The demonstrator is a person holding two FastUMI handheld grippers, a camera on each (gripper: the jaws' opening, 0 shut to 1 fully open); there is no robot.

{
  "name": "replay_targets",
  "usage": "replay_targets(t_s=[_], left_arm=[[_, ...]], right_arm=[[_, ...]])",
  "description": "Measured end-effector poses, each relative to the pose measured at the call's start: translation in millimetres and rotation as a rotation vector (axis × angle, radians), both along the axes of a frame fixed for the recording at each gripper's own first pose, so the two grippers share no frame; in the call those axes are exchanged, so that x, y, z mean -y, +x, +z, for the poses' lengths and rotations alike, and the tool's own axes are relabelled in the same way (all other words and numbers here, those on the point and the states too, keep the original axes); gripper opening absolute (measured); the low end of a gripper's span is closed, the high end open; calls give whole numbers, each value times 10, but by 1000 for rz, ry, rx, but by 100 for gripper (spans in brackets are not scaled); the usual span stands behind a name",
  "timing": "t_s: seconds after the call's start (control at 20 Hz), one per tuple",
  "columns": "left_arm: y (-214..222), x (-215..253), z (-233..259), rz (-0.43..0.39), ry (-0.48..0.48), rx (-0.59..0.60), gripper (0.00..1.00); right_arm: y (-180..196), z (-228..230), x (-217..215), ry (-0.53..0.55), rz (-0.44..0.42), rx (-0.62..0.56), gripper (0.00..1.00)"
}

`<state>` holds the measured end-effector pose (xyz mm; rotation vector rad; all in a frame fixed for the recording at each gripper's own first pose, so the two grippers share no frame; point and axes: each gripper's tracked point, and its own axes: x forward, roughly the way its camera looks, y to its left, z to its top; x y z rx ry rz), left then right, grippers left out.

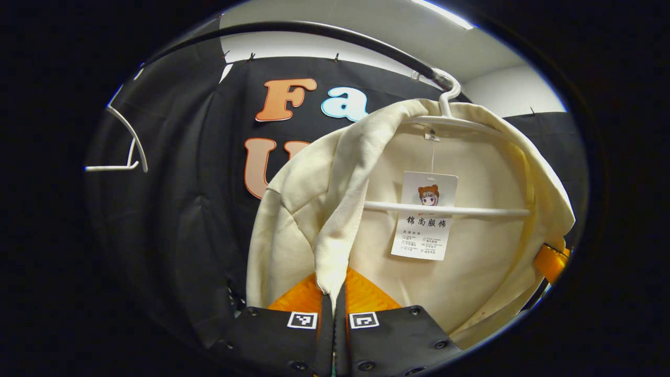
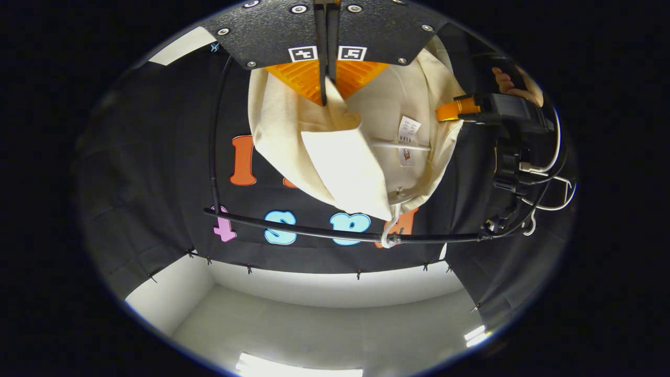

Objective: Grasp the clothes on the hanger with both hands and then place them into the laundry hamper below.

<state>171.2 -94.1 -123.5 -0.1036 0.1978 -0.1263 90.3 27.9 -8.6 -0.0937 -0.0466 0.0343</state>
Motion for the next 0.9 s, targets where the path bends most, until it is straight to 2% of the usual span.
replay_targets(t_s=[0.55,0.85,0.9], left_arm=[[-241,-539,556,96,31,102,8],[-305,-864,849,135,46,146,8],[-304,-900,892,140,49,152,11]], right_arm=[[-200,448,80,-33,-32,41,0],[-253,753,278,-42,-64,62,0],[-254,791,295,-44,-67,61,0]])
